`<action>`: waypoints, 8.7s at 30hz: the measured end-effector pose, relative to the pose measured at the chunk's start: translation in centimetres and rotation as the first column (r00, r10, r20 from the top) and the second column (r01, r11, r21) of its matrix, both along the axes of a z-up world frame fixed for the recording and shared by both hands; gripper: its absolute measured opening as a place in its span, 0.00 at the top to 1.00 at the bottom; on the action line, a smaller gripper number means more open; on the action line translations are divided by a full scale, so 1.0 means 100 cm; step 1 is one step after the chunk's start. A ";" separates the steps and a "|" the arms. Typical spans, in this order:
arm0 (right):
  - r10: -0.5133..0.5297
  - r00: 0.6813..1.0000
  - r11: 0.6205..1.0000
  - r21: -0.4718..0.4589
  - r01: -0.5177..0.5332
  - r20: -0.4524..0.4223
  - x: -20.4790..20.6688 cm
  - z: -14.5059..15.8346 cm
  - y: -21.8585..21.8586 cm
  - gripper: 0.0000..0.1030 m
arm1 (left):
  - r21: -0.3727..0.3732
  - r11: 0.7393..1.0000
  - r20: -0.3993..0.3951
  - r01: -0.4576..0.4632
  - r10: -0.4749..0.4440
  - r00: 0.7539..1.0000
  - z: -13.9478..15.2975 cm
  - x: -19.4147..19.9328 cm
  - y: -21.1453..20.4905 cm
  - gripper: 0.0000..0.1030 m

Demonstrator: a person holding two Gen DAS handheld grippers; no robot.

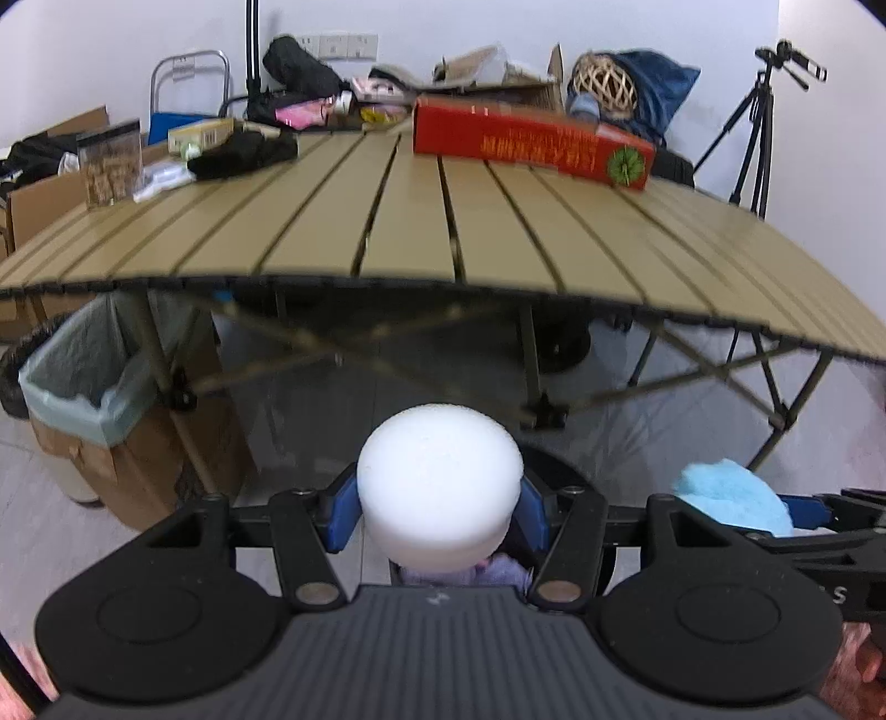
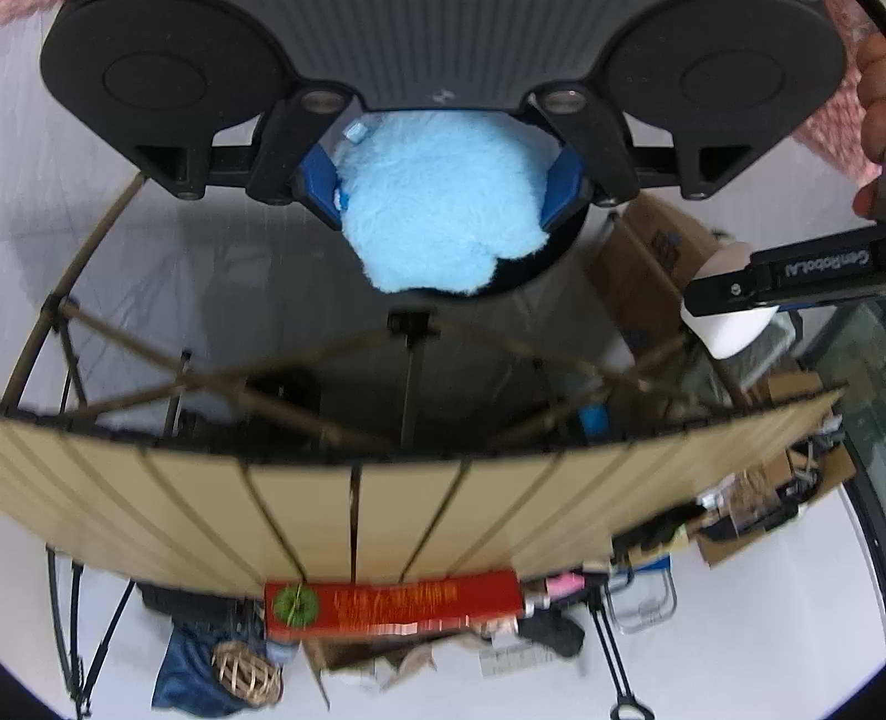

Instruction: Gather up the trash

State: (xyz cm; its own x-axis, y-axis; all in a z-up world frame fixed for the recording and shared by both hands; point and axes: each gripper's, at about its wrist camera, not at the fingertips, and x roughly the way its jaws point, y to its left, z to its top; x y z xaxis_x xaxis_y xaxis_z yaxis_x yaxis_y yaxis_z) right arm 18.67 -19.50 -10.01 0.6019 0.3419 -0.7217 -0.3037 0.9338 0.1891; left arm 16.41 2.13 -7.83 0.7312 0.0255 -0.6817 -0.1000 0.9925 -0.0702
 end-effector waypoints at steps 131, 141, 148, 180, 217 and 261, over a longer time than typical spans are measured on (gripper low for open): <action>-0.269 0.963 0.946 -0.195 0.258 -0.034 0.102 -0.082 -0.034 0.00 | 0.044 0.994 -0.286 0.096 -0.080 0.955 -0.132 0.116 -0.052 0.45; -0.257 0.966 0.950 -0.194 0.246 -0.033 0.102 -0.083 -0.026 0.00 | 0.036 0.995 -0.273 0.089 -0.076 0.959 -0.131 0.114 -0.047 0.45; -0.262 0.965 0.950 -0.184 0.252 -0.029 0.101 -0.082 -0.028 0.00 | -0.007 0.997 -0.304 0.076 -0.075 0.950 -0.132 0.115 -0.045 0.04; -0.203 0.972 0.979 0.008 0.203 0.121 0.039 -0.018 -0.027 0.00 | 0.100 0.994 -0.051 0.042 -0.037 0.998 -0.048 0.032 -0.031 0.00; -0.040 0.980 0.998 -0.032 0.047 0.194 -0.189 0.052 -0.034 0.00 | 0.125 0.983 0.138 0.137 -0.154 0.978 0.026 -0.175 -0.034 0.00; -0.036 0.979 0.999 -0.031 0.043 0.203 -0.189 0.055 -0.036 0.00 | 0.124 0.982 0.140 0.145 -0.162 0.977 0.027 -0.177 -0.034 0.00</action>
State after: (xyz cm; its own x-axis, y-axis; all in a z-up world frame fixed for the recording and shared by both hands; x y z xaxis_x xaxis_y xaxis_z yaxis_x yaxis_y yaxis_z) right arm -0.23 -23.10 -4.53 0.7493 0.2911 -0.5949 -0.2948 0.9509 0.0940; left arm -1.34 -1.22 -5.17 0.8255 -0.0243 -0.5638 0.0570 0.9976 0.0405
